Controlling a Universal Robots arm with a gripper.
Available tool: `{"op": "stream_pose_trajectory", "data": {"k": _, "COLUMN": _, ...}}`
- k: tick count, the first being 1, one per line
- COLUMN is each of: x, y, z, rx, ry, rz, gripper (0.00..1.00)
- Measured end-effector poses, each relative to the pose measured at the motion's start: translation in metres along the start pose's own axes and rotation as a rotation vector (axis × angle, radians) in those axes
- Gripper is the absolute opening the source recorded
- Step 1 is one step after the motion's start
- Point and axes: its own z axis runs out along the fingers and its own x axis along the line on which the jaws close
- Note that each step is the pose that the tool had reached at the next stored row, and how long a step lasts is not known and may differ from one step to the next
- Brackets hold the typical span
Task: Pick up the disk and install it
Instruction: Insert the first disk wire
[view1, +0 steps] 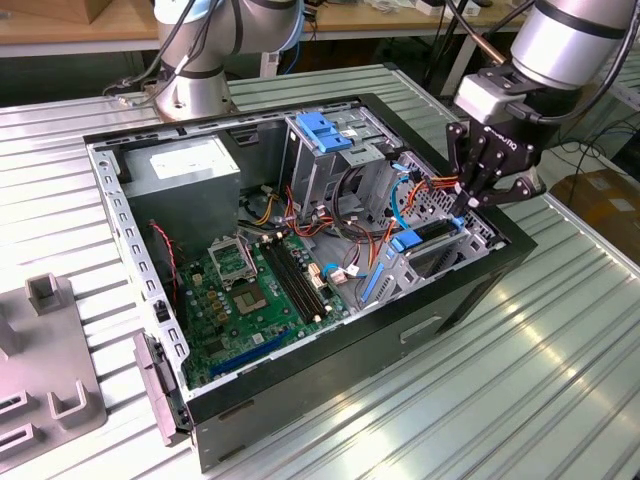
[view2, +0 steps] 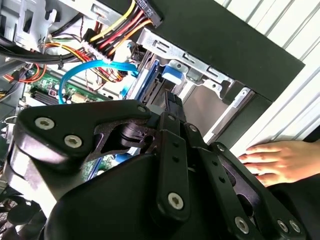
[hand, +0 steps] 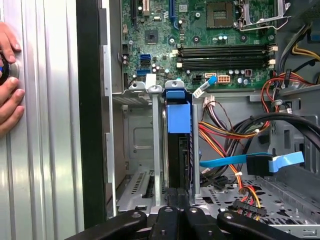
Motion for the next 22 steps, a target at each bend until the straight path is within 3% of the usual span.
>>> {"op": "stream_pose_trajectory", "data": {"k": 4, "x": -0.0012, "y": -0.0017, "z": 0.0001, "rx": 0.0010, "ry": -0.0001, "rz": -0.030, "gripper": 0.11}}
{"op": "stream_pose_trajectory", "data": {"k": 15, "x": -0.0099, "y": -0.0094, "z": -0.0003, "rx": 0.0015, "ry": 0.0096, "rz": -0.040, "gripper": 0.11}}
{"op": "stream_pose_trajectory", "data": {"k": 22, "x": -0.0102, "y": -0.0102, "z": -0.0003, "rx": 0.0056, "ry": 0.0096, "rz": -0.148, "gripper": 0.11}}
